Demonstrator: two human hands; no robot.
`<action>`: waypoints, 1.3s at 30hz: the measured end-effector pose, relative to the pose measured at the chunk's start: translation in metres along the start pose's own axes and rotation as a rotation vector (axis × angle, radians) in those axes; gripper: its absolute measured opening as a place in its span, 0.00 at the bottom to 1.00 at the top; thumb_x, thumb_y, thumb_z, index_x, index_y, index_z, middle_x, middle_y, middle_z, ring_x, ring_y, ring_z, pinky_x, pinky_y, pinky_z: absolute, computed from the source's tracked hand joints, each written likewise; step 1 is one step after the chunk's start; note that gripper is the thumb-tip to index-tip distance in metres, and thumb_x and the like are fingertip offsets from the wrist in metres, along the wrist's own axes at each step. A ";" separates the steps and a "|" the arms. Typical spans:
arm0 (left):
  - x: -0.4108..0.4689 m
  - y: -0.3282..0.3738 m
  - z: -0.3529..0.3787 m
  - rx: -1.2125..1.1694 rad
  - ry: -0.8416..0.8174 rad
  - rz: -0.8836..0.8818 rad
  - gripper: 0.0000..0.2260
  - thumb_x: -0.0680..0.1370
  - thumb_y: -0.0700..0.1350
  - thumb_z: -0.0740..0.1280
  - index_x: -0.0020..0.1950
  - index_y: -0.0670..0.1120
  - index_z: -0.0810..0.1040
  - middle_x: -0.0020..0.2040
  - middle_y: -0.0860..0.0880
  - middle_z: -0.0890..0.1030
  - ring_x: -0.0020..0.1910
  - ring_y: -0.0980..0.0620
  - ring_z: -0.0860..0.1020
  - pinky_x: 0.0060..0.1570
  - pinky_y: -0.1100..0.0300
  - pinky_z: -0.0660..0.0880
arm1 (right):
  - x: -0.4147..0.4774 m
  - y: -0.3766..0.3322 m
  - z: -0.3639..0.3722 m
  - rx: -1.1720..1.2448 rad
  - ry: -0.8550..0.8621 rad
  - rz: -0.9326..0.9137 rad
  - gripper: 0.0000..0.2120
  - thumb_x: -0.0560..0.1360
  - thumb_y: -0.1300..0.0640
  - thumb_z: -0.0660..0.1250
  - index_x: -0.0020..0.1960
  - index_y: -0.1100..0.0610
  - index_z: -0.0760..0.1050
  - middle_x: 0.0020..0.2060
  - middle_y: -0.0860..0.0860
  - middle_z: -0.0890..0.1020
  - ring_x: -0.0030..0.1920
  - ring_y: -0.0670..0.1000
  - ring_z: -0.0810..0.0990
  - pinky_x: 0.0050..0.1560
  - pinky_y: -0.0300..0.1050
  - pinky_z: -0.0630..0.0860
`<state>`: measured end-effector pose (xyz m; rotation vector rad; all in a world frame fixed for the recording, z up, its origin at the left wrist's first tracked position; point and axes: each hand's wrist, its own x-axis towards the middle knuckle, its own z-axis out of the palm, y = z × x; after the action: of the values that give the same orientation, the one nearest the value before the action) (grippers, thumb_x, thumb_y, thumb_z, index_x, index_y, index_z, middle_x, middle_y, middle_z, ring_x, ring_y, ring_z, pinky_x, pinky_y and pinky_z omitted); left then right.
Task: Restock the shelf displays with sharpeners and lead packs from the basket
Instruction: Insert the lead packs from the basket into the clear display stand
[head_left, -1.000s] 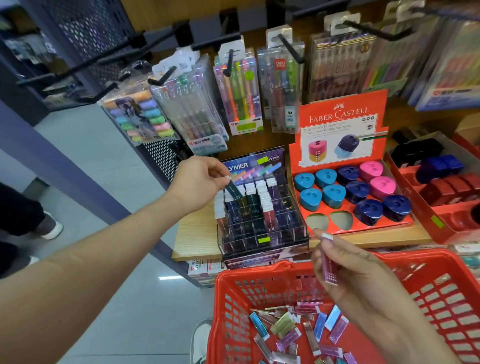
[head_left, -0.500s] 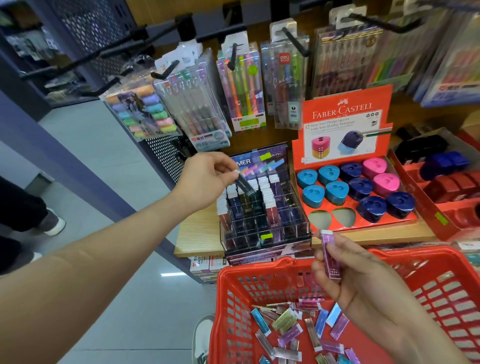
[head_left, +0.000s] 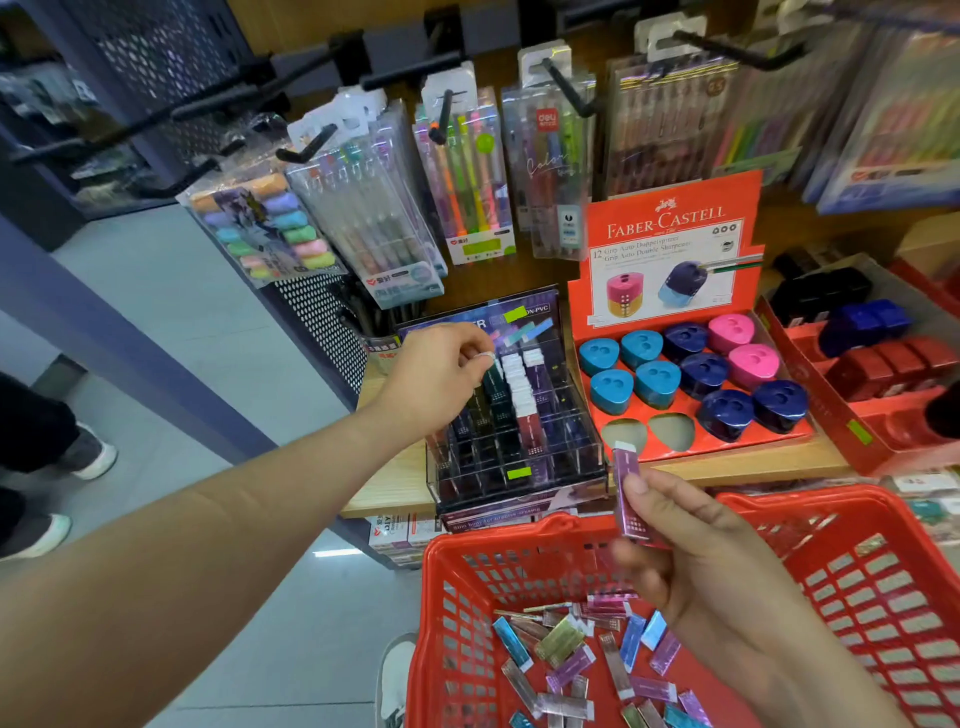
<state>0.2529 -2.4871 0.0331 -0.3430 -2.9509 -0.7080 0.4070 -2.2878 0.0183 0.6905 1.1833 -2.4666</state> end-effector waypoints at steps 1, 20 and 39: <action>0.000 0.000 0.001 0.010 -0.009 -0.001 0.04 0.77 0.43 0.68 0.50 0.47 0.81 0.44 0.52 0.80 0.43 0.54 0.78 0.51 0.56 0.76 | 0.000 0.000 -0.001 -0.010 0.006 -0.002 0.12 0.65 0.60 0.71 0.49 0.57 0.81 0.28 0.49 0.78 0.23 0.47 0.77 0.18 0.33 0.70; -0.032 0.051 -0.035 -0.642 -0.502 -0.192 0.08 0.78 0.44 0.67 0.49 0.41 0.83 0.42 0.41 0.83 0.36 0.54 0.79 0.39 0.63 0.78 | 0.007 0.002 0.003 -0.329 0.054 -0.309 0.05 0.67 0.63 0.74 0.42 0.56 0.86 0.30 0.54 0.80 0.29 0.47 0.75 0.31 0.35 0.73; -0.038 0.031 -0.004 0.016 -0.115 0.076 0.03 0.74 0.45 0.72 0.47 0.50 0.83 0.36 0.59 0.78 0.34 0.67 0.74 0.41 0.79 0.69 | 0.051 0.009 -0.010 -0.899 0.127 -0.407 0.22 0.77 0.65 0.65 0.69 0.51 0.72 0.58 0.45 0.75 0.61 0.45 0.75 0.58 0.41 0.69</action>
<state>0.2970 -2.4690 0.0452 -0.5075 -3.0296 -0.6776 0.3714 -2.2892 -0.0213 0.3510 2.4142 -1.8154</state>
